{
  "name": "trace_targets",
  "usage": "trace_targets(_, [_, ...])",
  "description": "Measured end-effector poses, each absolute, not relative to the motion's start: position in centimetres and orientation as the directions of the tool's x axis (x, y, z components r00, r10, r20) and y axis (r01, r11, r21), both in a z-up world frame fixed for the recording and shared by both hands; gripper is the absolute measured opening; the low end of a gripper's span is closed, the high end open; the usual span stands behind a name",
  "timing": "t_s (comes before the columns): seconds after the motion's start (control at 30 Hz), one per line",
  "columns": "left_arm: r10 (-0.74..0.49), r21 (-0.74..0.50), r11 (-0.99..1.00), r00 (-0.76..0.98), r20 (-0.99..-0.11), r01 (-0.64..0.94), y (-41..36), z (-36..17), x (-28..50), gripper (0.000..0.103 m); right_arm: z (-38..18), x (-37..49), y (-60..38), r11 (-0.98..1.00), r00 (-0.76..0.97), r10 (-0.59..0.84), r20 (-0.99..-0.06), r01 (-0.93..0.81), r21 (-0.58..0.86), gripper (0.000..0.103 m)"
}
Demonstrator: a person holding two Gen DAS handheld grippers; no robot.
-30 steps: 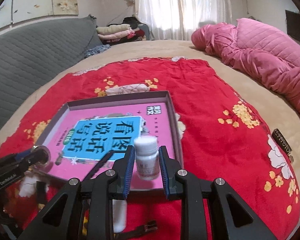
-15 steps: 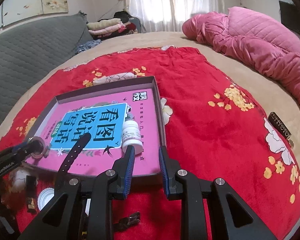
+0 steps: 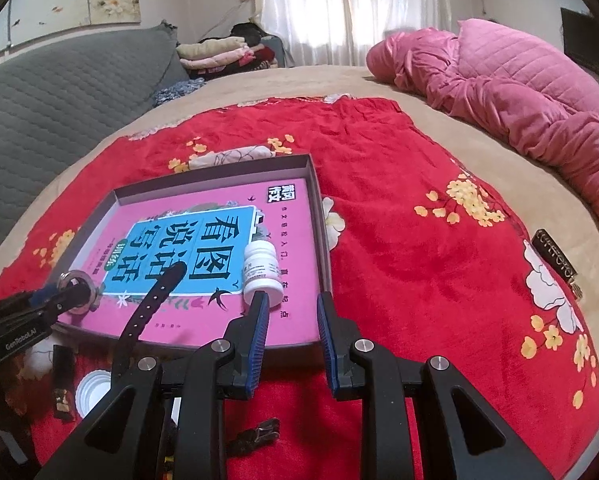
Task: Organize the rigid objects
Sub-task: 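Carry the pill bottle into the tray with right tool while left carries brass fitting, then release the brass fitting from the left tool while the right tool releases the bottle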
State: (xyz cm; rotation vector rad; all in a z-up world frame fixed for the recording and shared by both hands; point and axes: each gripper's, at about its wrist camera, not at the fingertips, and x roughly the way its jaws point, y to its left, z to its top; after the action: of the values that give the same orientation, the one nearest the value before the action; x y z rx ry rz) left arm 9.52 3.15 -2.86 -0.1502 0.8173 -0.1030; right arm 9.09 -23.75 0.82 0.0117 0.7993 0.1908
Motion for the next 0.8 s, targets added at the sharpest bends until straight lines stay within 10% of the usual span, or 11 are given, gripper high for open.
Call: trace_targets(0.8, [-0.123, -0.147, 0.989, 0.690, -0.713, 0.023, 3.6, -2.2, 7.8, 0.040, 1.5, 8.0, -24.9, 0.978, 0.683, 0.207, -0.701, -0.153, 0.139, 0.026])
